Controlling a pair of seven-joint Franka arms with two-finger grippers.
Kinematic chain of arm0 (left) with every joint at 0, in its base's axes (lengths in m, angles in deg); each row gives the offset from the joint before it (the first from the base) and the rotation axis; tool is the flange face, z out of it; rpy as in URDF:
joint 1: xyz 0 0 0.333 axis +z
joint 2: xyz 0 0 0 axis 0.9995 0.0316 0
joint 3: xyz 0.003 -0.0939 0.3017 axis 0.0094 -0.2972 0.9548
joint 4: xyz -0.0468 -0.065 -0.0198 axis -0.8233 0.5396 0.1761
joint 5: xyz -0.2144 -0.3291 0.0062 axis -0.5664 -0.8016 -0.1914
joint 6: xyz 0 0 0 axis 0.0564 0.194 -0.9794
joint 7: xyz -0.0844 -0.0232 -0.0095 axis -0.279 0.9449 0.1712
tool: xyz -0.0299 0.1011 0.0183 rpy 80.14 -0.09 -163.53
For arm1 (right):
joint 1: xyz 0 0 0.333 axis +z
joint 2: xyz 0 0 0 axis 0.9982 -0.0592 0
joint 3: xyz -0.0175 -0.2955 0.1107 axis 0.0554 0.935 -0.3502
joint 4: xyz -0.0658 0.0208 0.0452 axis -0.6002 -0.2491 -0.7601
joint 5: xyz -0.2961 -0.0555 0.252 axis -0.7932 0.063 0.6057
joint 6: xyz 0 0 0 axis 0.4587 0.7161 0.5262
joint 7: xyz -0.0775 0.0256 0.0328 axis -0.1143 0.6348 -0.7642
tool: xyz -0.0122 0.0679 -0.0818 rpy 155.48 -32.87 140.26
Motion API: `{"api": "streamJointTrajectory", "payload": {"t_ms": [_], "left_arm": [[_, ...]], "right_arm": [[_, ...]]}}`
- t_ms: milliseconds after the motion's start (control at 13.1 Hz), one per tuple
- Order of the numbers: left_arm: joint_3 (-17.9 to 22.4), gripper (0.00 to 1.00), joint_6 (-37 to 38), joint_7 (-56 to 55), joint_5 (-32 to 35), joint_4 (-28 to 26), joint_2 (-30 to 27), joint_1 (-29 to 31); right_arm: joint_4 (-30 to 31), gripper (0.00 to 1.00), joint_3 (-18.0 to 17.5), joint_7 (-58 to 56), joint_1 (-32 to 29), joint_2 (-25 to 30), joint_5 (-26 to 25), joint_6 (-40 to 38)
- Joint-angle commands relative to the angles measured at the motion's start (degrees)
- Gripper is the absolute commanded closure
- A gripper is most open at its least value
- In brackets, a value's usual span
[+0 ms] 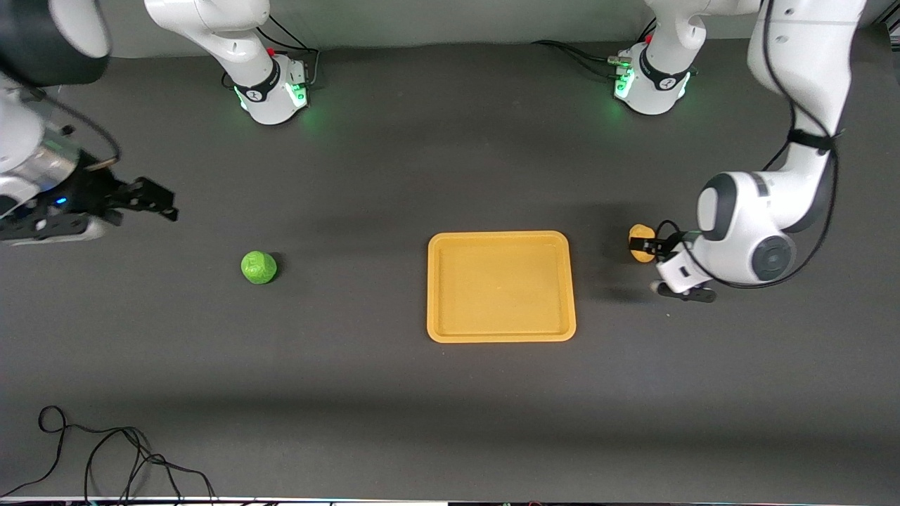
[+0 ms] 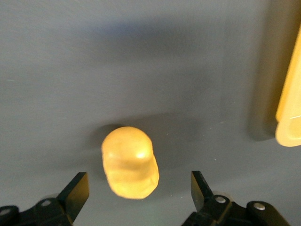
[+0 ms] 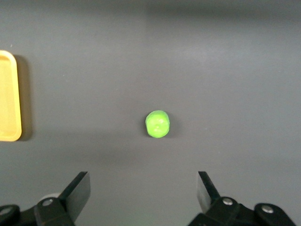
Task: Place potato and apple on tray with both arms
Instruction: 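Grasp the potato with the left gripper while the right gripper reaches the apple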
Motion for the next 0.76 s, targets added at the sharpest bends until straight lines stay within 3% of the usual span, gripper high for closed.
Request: {"api": "streamJointTrajectory", "payload": {"t_ms": [0,76,305,458,687], "left_arm": [[0.66,0.17,-0.06,0.89,1.71,0.52,3.26,0.18],[0.66,0.4,0.03,0.89,1.72,0.61,3.35,0.18],[0.74,0.95,5.36,-0.15,1.63,3.49,2.13,0.36],[0.66,1.0,11.87,-3.91,0.93,9.98,1.86,-0.34],[-2.75,1.0,12.87,-14.63,-0.38,18.17,2.38,-2.19]], "right_arm": [[13.13,0.0,0.34,-3.52,0.38,10.67,0.07,4.88],[14.45,0.0,0.43,-3.7,0.3,11.55,0.07,5.06],[14.64,0.0,0.86,-3.7,0.12,10.16,-1.15,6.72],[14.73,0.0,0.95,-3.7,-0.14,8.15,-1.16,8.48],[18.84,0.0,2.1,-3.7,0.03,6.03,-1.16,15.22]]}}
